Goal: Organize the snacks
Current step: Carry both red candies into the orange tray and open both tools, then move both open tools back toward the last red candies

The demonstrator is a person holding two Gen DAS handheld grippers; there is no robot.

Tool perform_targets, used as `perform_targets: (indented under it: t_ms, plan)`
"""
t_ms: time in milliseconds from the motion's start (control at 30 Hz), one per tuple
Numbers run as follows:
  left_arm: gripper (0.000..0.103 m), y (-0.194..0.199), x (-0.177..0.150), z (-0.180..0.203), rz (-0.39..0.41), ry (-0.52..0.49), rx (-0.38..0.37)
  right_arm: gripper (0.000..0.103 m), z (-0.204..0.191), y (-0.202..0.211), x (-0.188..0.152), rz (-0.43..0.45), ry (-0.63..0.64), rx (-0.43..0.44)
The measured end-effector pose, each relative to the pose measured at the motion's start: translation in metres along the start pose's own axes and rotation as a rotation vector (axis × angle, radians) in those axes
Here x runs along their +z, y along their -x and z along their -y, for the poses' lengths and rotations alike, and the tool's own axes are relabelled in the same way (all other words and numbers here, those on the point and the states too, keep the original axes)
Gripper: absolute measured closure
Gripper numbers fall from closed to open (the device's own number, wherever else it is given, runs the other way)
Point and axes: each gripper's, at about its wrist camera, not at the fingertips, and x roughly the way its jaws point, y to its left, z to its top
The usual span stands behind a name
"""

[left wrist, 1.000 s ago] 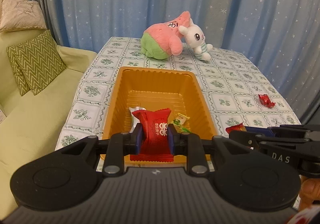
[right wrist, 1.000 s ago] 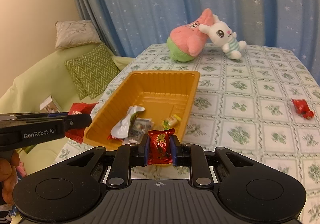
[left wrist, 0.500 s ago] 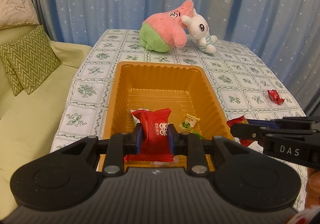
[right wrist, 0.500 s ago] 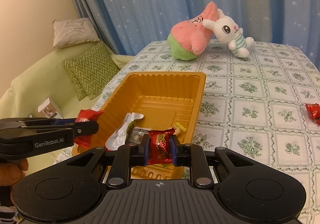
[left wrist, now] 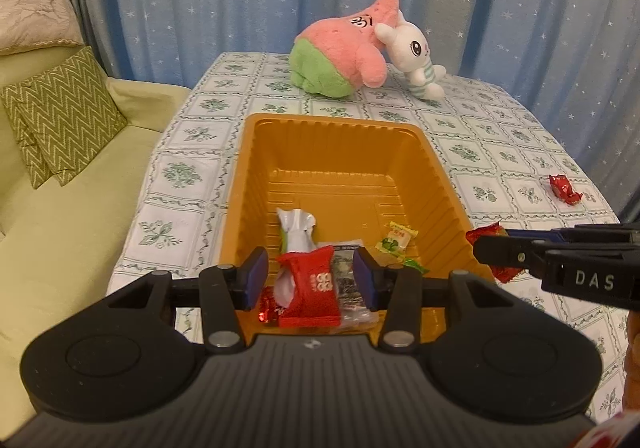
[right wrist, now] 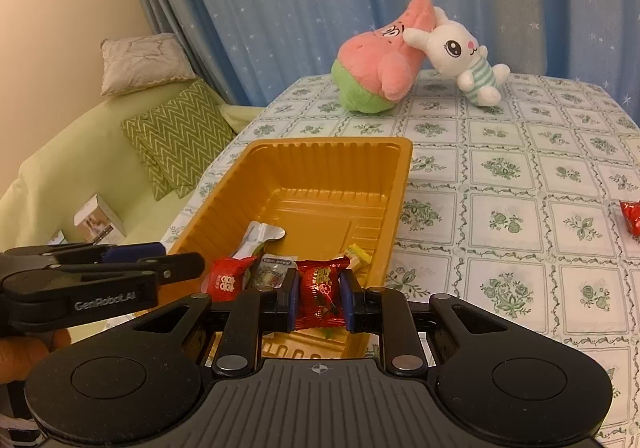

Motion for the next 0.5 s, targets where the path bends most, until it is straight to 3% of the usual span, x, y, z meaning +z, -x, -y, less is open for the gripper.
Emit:
perform_targets:
  t_ms: [400,433,467,500]
  plan:
    - [0.060,0.012,-0.005,-0.014,0.018,0.029,0.028,0.080,-0.017,-0.005,0.012,0.030,0.027,0.057]
    - [0.060,0.013,-0.006,-0.015,0.016,0.032,0.029,0.076,-0.017,-0.007,0.013,0.023,0.021,0.060]
    - [0.060,0.014,-0.007,-0.016,0.015,0.036,0.029,0.059,-0.015,-0.009,0.013,0.015,0.011,0.057]
    - [0.060,0.015,-0.008,-0.017,0.016,0.039,0.030,0.050,-0.013,-0.009,0.013,0.014,-0.003,0.055]
